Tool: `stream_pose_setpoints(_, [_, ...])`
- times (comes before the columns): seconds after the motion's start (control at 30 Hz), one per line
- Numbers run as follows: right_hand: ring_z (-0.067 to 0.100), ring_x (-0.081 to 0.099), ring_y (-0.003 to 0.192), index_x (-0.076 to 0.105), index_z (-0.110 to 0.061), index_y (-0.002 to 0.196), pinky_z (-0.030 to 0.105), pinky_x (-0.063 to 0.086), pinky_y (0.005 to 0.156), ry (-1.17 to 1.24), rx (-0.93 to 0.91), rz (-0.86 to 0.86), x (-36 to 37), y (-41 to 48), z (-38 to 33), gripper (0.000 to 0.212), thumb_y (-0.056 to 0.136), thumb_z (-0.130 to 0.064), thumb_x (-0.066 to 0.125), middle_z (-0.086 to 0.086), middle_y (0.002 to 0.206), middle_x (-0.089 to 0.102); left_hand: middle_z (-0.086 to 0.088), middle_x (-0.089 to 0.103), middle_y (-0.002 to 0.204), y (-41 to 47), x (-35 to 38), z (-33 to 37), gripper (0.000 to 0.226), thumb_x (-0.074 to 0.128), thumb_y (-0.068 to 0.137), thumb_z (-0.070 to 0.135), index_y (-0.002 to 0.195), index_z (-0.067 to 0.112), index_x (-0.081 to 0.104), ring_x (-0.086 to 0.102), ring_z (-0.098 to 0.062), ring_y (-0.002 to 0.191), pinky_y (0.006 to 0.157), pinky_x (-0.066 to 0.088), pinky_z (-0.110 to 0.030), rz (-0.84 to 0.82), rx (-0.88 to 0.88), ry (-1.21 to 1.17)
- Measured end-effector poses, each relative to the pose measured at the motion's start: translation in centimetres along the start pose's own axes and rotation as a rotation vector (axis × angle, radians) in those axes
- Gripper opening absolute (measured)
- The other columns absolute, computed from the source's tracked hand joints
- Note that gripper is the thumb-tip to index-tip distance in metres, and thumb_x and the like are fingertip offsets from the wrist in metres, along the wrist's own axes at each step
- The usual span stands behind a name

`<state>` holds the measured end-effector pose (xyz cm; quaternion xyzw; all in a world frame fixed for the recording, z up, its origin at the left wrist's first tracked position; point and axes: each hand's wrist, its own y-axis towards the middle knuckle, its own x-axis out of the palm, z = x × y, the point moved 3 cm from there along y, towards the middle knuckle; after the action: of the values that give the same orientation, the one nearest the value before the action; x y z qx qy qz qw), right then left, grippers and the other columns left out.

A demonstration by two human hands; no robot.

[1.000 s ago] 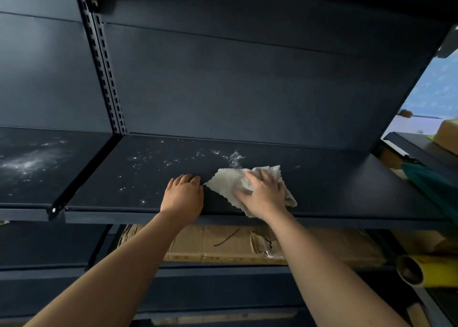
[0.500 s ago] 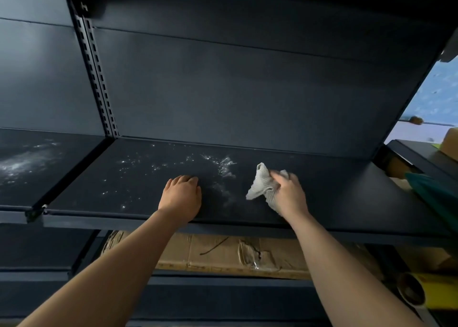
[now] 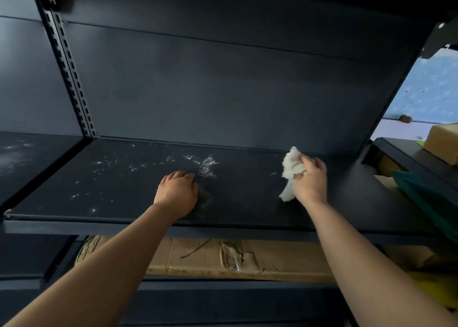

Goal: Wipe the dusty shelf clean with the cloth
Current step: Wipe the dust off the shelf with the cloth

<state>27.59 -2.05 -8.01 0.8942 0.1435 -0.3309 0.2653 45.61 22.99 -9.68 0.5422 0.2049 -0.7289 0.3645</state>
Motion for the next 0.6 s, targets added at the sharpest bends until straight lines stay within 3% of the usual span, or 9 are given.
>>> stream_pose_setpoints(0.07, [0.027,0.054,0.109,0.051,-0.016,0.128,0.021,0.044,0.092,-0.047,0.105,-0.016,0.7,0.6,2.4,0.038,0.091,-0.013,0.049,0.011,0.138,0.041,-0.005,0.045,0.142,0.6,0.3,-0.1,0.043,0.036,0.096,0.031,0.135,0.015,0.047,0.037,-0.025,0.133,0.113,0.026,-0.037,-0.002,-0.020,0.009])
stream_pose_setpoints(0.13, [0.022,0.058,0.099,0.056,-0.011,0.115,0.001,0.039,0.071,-0.046,0.126,-0.007,2.3,0.6,2.1,0.024,0.092,-0.018,0.051,0.003,0.112,0.058,-0.004,0.046,0.142,1.1,0.7,-0.3,0.042,0.037,0.096,0.031,0.133,0.016,0.049,0.038,-0.025,0.132,0.112,0.028,-0.037,-0.002,-0.030,0.011])
stream_pose_setpoints(0.2, [0.022,0.055,0.111,0.062,-0.010,0.113,-0.007,0.030,0.080,0.034,0.047,-0.123,5.2,0.4,-0.2,0.026,0.089,-0.015,0.052,-0.005,0.110,0.052,-0.003,0.045,0.143,1.5,0.9,-0.3,0.042,0.038,0.095,0.030,0.133,0.015,0.048,0.038,-0.025,0.133,0.112,0.029,-0.037,0.012,-0.036,0.009])
stream_pose_setpoints(0.27, [0.023,0.049,0.120,0.063,-0.012,0.116,0.000,0.027,0.091,0.034,-0.087,-0.242,8.2,-0.2,-3.2,0.031,0.088,-0.015,0.051,0.001,0.122,0.046,-0.003,0.045,0.144,1.9,0.9,-0.3,0.043,0.039,0.095,0.029,0.134,0.015,0.048,0.039,-0.025,0.132,0.111,0.030,-0.036,0.029,-0.045,0.003])
stream_pose_setpoints(0.4, [0.010,0.046,0.120,0.059,-0.008,0.126,0.001,0.023,0.092,0.236,-0.237,-0.456,11.2,-1.5,-8.3,0.035,0.091,-0.009,0.052,0.004,0.133,0.044,0.000,0.045,0.144,2.3,0.7,-0.4,0.042,0.040,0.094,0.029,0.133,0.018,0.051,0.042,-0.024,0.130,0.106,0.036,-0.035,0.053,-0.041,0.012])
stream_pose_setpoints(0.5, [-0.014,0.058,0.078,0.070,0.006,0.097,-0.007,0.033,0.068,0.502,-0.102,-0.194,7.6,0.9,-7.0,0.024,0.082,0.010,0.052,0.008,0.094,0.065,0.004,0.045,0.144,2.4,0.5,-0.9,0.041,0.041,0.095,0.030,0.133,0.022,0.051,0.043,-0.022,0.129,0.101,0.039,-0.034,0.063,-0.022,0.016])
stream_pose_setpoints(0.53, [-0.014,0.059,0.069,0.071,0.004,0.090,-0.006,0.035,0.064,0.495,-0.031,-0.065,6.4,2.5,-4.7,0.024,0.079,0.010,0.051,0.013,0.089,0.068,0.005,0.046,0.143,2.4,0.5,-1.1,0.041,0.041,0.095,0.031,0.133,0.023,0.052,0.043,-0.021,0.129,0.100,0.040,-0.034,0.070,-0.015,0.016])
stream_pose_setpoints(0.6, [0.001,0.062,0.088,0.068,-0.003,0.101,0.000,0.039,0.075,0.336,0.130,0.080,4.2,5.4,-0.1,0.027,0.081,-0.006,0.050,0.019,0.114,0.060,0.006,0.046,0.143,2.4,0.5,-1.4,0.041,0.042,0.095,0.031,0.134,0.024,0.052,0.043,-0.020,0.129,0.100,0.040,-0.033,0.081,-0.001,0.010])
